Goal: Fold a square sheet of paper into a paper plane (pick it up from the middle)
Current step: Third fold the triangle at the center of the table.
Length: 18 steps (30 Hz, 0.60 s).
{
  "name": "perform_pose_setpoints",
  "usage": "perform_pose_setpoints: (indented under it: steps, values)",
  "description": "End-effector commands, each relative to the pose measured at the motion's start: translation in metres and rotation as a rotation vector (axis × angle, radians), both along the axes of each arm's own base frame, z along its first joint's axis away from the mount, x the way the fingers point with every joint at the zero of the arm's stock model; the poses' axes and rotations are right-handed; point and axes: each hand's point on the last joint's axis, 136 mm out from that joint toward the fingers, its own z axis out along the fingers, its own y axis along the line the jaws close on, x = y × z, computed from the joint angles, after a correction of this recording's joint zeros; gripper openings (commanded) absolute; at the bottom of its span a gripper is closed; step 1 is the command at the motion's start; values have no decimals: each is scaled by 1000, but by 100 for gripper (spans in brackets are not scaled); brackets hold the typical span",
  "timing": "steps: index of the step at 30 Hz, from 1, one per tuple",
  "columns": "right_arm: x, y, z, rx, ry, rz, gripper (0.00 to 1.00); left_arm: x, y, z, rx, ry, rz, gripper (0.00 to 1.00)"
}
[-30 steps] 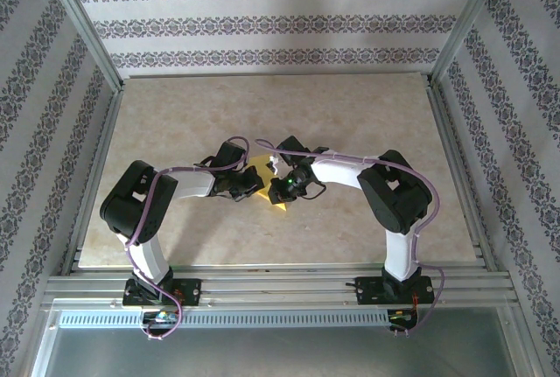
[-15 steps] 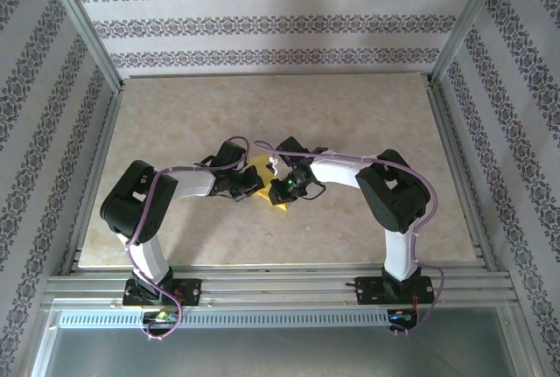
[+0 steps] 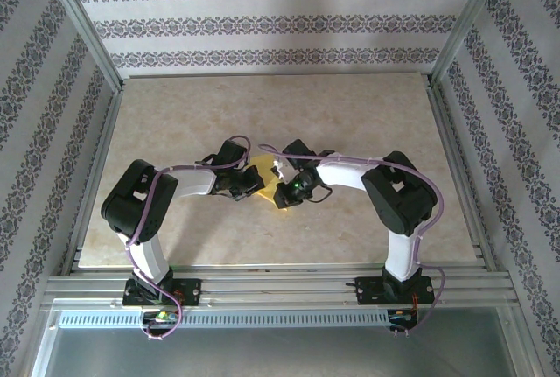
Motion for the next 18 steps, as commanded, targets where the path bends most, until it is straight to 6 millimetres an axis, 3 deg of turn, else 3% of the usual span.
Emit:
perform_pose_setpoints:
  steps: [1, 7, 13, 18]
  values:
    - [-23, -24, -7, -51, 65, 1, 11, -47, 42, -62, 240, 201, 15, 2]
    - [-22, -33, 6, 62, 24, -28, 11, -44, 39, -59, 230, 189, 5, 2]
    - [-6, -11, 51, 185, -117, -12, 12, -42, 37, -57, 224, 184, -3, 2]
    - [5, 5, 43, 141, -134, -11, 11, -41, 36, -56, 220, 181, -3, 2]
